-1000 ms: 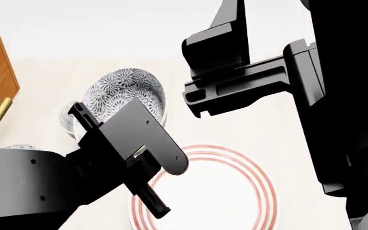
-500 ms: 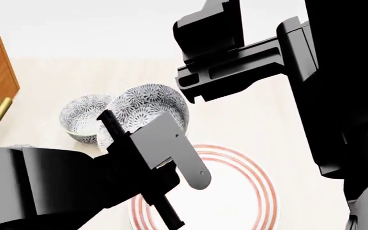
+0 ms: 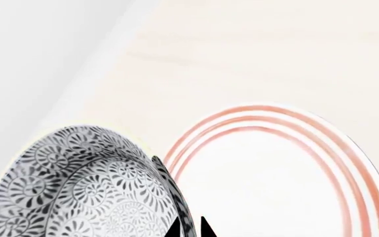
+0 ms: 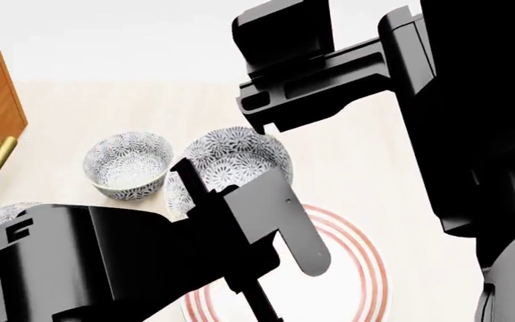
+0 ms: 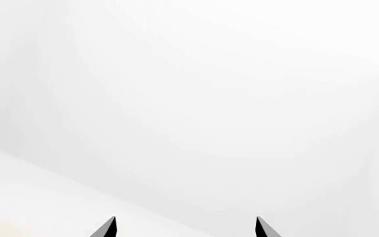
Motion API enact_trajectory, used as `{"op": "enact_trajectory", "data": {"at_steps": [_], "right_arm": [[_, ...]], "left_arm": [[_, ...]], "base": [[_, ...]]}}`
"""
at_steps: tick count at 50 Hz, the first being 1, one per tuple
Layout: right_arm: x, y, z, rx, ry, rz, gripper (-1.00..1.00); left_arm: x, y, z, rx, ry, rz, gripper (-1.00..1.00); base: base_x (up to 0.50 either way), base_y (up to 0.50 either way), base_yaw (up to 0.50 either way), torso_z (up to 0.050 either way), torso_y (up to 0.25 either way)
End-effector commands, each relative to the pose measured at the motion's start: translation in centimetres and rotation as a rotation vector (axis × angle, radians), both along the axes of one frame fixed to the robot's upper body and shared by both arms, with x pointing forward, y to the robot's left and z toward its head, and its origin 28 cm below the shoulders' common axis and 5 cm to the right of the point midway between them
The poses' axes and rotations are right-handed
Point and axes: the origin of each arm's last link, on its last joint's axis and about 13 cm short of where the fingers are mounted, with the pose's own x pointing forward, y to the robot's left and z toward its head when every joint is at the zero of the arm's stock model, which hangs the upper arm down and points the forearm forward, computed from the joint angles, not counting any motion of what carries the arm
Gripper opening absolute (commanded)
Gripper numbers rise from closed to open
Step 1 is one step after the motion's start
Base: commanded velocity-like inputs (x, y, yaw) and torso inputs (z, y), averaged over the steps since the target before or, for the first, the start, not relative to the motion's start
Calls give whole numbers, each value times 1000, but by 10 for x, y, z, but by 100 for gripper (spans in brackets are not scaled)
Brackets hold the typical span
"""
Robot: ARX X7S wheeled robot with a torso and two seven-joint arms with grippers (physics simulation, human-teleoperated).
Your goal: Put the bowl at the front on the plate.
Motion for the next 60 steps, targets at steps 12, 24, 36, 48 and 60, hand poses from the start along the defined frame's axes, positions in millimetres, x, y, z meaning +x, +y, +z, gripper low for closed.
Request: {"op": "enact_trajectory", "data": {"at_steps": [12,24,36,48,60], "right_arm": [[3,-1,-1,-10,12,1,100],[3,-3,-1,-7,12,1,100],[2,-5,-2,3,12,4,100],[4,-3,-2,12,10,3,100],[2,-4,-3,18,6,0,100]], "left_arm": [[15,-18,-7,51,19,-12,-100],[18,-29,-5,79,37,-30,-100],[18,-30,-11,104,57,-34,-100],[17,-30,-23,102,92,-57,-100],[15,-30,-32,97,109,-73,-100]], "base": [[0,0,0,0,0],[0,0,0,2,1],[0,0,0,0,1],[0,0,0,0,0],[0,0,0,0,1]]}}
